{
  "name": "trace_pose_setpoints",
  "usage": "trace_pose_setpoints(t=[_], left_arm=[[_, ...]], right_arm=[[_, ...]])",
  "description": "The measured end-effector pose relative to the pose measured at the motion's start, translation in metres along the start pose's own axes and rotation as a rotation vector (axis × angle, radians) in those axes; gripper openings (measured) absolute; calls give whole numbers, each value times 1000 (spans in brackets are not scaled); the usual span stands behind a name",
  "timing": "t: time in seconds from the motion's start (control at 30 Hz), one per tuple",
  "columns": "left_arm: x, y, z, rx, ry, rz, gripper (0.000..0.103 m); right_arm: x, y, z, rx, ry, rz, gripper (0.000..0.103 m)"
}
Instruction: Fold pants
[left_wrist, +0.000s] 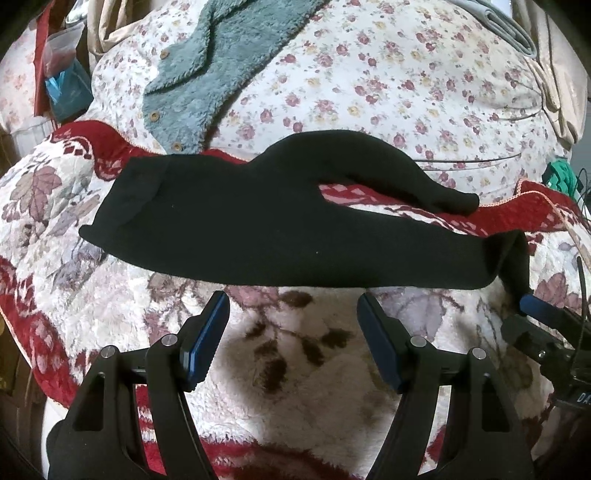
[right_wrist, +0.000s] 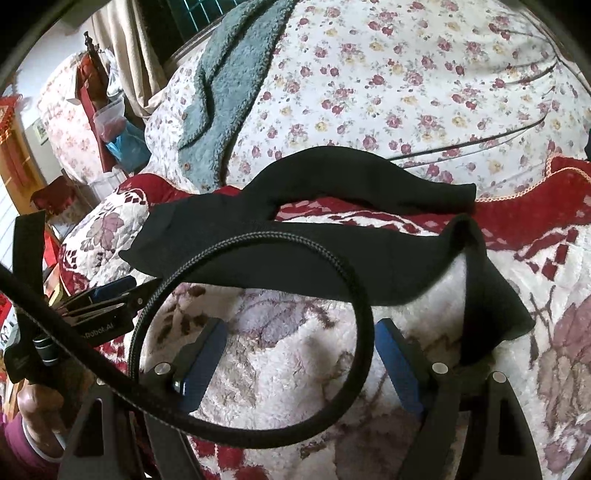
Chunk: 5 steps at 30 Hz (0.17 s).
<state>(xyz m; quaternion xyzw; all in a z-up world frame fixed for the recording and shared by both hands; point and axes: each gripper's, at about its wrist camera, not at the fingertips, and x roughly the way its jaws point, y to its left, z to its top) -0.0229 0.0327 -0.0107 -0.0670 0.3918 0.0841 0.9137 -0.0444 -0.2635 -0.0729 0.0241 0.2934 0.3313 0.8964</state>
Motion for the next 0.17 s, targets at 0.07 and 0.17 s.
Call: trace_pose_setpoints(t=[0.07, 0.17], left_arm=[[-2, -1, 0, 7, -17, -1, 72], [-4, -4, -1, 14, -26, 3, 72]], right_arm=[[1, -1, -1, 6, 2, 10, 80], [0, -2, -2, 11, 1, 10, 80]])
